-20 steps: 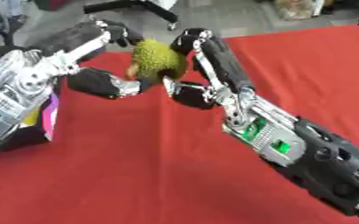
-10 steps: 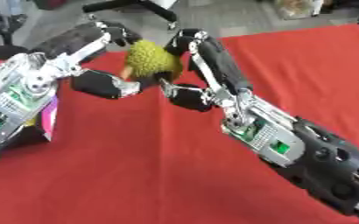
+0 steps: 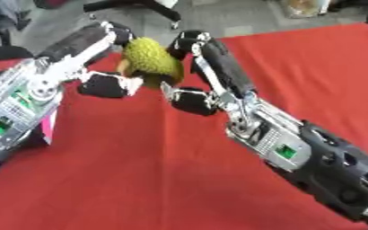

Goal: Pick up the objects with one hand, pass them to the other hand, and then place them into the box on the other side of the table.

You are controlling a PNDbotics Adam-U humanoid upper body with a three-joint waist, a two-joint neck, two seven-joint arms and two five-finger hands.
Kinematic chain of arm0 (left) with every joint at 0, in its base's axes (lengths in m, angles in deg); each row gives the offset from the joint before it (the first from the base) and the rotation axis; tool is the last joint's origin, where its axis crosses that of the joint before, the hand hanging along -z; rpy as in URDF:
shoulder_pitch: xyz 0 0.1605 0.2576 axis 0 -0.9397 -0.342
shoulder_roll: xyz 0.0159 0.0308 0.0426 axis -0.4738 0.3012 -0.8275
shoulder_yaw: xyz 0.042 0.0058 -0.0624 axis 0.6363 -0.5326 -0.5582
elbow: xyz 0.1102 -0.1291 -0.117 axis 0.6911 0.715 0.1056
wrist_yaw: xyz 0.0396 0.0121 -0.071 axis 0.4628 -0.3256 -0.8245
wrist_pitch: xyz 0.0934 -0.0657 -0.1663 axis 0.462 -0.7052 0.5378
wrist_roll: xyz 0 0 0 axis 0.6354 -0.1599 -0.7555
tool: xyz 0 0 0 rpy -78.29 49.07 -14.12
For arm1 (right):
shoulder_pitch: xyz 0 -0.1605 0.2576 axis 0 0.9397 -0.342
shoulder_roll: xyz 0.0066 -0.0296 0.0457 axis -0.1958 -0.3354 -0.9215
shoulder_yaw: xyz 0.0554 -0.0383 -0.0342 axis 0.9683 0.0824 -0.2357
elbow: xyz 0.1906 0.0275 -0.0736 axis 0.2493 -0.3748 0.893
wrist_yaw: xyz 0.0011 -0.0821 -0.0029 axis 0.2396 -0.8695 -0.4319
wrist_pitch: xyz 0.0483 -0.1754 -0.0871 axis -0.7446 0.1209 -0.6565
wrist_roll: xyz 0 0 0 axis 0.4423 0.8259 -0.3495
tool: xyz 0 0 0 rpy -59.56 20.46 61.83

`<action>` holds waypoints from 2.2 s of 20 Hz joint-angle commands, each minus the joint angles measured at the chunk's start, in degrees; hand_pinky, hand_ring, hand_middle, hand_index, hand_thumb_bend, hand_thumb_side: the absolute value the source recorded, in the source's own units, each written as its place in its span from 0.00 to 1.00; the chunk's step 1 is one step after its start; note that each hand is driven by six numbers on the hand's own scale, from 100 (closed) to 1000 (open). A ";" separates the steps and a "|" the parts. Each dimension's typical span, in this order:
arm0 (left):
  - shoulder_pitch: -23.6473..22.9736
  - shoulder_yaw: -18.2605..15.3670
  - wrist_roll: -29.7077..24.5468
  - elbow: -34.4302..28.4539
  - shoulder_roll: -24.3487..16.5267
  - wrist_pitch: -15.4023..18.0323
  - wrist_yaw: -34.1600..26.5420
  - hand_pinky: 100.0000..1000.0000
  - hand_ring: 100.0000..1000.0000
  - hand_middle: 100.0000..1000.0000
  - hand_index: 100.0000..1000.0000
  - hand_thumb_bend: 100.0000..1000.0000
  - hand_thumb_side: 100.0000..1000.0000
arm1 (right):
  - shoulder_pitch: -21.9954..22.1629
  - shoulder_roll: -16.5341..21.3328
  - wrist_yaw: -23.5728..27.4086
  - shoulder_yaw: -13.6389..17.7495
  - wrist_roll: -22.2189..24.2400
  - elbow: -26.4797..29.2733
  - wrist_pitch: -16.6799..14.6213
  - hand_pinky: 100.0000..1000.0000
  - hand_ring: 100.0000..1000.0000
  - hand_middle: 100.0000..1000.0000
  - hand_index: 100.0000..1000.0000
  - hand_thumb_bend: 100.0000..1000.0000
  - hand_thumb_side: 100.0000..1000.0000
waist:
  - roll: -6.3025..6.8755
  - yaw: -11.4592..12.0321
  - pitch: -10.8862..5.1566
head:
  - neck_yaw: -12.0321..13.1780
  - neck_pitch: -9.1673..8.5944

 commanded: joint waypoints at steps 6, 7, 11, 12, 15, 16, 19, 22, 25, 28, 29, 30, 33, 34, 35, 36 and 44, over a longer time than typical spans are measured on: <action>1.06 -0.24 2.02 -0.16 -0.58 1.02 -4.69 0.80 0.57 0.43 0.42 0.00 0.08 | -0.73 0.40 -0.67 0.43 -0.10 0.86 1.05 0.34 0.56 0.50 0.48 0.00 0.00 | 0.42 -0.04 0.22 | 0.05 -0.09; 1.07 -0.26 2.08 -0.02 -0.57 0.62 -4.13 0.80 0.57 0.43 0.40 0.00 0.08 | -0.73 0.40 -0.62 0.45 -0.24 0.86 1.16 0.35 0.56 0.50 0.49 0.00 0.00 | 0.42 -0.04 0.21 | 0.05 -0.09; 0.90 -0.42 1.99 0.62 -0.44 -0.63 -2.41 0.79 0.55 0.40 0.35 0.00 0.07 | -0.60 0.42 -0.60 0.46 -0.65 0.86 1.86 0.39 0.60 0.55 0.55 0.00 0.00 | 0.41 -0.05 0.19 | 0.05 -0.09; 0.87 -0.42 1.92 0.74 -0.46 -0.81 -2.16 0.79 0.55 0.40 0.34 0.00 0.07 | -0.52 0.44 -0.55 0.44 -0.59 0.86 2.25 0.42 0.61 0.57 0.57 0.00 0.00 | 0.40 -0.05 0.19 | 0.05 -0.09; 0.88 -0.46 1.73 0.99 -0.64 -1.19 -1.47 0.79 0.54 0.38 0.33 0.00 0.06 | -0.37 0.58 -0.68 0.49 -0.28 0.86 4.03 0.47 0.66 0.64 0.64 0.14 0.00 | 0.37 0.00 0.16 | 0.06 -0.09; 0.90 -0.50 1.71 1.09 -0.70 -1.29 -1.19 0.79 0.54 0.38 0.33 0.00 0.05 | -0.35 0.61 -0.81 0.51 -0.24 0.86 4.50 0.48 0.66 0.65 0.65 0.17 0.00 | 0.35 0.01 0.14 | 0.07 -0.09; 0.90 -0.72 1.84 1.51 -0.79 -1.40 -0.18 0.79 0.53 0.37 0.32 0.00 0.05 | -0.25 0.69 -1.43 0.45 0.08 0.86 5.37 0.53 0.72 0.72 0.72 0.26 0.01 | 0.26 0.03 0.10 | 0.12 -0.09; 0.80 -1.09 2.12 2.27 -1.02 -1.34 0.68 0.78 0.53 0.36 0.32 0.00 0.04 | -0.04 0.80 -2.22 0.41 0.93 0.86 6.10 0.57 0.77 0.77 0.78 0.26 0.17 | 0.21 0.03 0.04 | 0.15 -0.09; 0.74 -1.50 2.39 3.09 -1.64 -1.05 1.28 0.78 0.53 0.36 0.32 0.00 0.03 | 0.07 0.93 -2.74 0.60 1.38 0.86 6.63 0.58 0.79 0.79 0.81 0.25 0.21 | 0.19 0.00 -0.07 | 0.11 -0.09; 0.61 -2.03 2.63 3.75 -2.42 -0.86 1.59 0.78 0.53 0.35 0.32 0.00 0.03 | 0.17 1.09 -2.93 0.81 1.38 0.86 6.98 0.59 0.81 0.82 0.83 0.24 0.24 | 0.20 0.02 -0.21 | 0.12 -0.09; 0.54 -2.23 2.72 3.93 -2.68 -0.83 1.62 0.78 0.53 0.35 0.32 0.00 0.03 | 0.20 1.12 -2.98 0.86 1.43 0.86 7.10 0.59 0.81 0.82 0.83 0.24 0.25 | 0.19 0.03 -0.25 | 0.11 -0.09; 0.44 -2.47 2.85 4.05 -2.99 -0.83 1.61 0.78 0.53 0.35 0.32 0.00 0.03 | 0.25 1.15 -3.01 0.89 1.48 0.86 7.23 0.59 0.81 0.82 0.84 0.23 0.26 | 0.18 0.03 -0.29 | 0.12 -0.09; -0.06 -3.28 3.42 4.44 -4.11 -1.09 1.42 0.78 0.53 0.35 0.32 0.00 0.03 | 0.47 1.28 -3.18 1.05 1.48 0.86 7.49 0.59 0.81 0.83 0.84 0.23 0.26 | 0.11 0.04 -0.41 | 0.26 -0.09; -0.31 -3.51 3.52 4.61 -4.59 -1.23 1.19 0.79 0.53 0.35 0.32 0.00 0.04 | 0.53 1.34 -3.22 1.13 1.47 0.86 7.56 0.59 0.81 0.83 0.84 0.23 0.26 | 0.08 0.06 -0.42 | 0.32 -0.09; -0.61 -3.78 3.58 4.81 -5.06 -1.49 0.79 0.79 0.52 0.35 0.32 0.00 0.05 | 0.58 1.40 -3.25 1.22 1.46 0.86 7.59 0.59 0.81 0.83 0.84 0.23 0.26 | 0.06 0.08 -0.43 | 0.35 -0.09; -1.04 -4.29 3.75 5.04 -5.56 -1.95 0.24 0.79 0.52 0.35 0.31 0.00 0.06 | 0.68 1.49 -3.30 1.30 1.50 0.86 7.69 0.59 0.81 0.83 0.84 0.23 0.26 | 0.03 0.13 -0.44 | 0.33 -0.09; -2.80 -8.45 6.00 4.65 -12.62 -3.98 -1.77 0.79 0.53 0.35 0.32 0.00 0.03 | 1.62 2.02 -3.55 1.74 1.48 0.86 8.95 0.59 0.81 0.82 0.84 0.22 0.26 | -0.15 0.53 -0.51 | 0.45 -0.09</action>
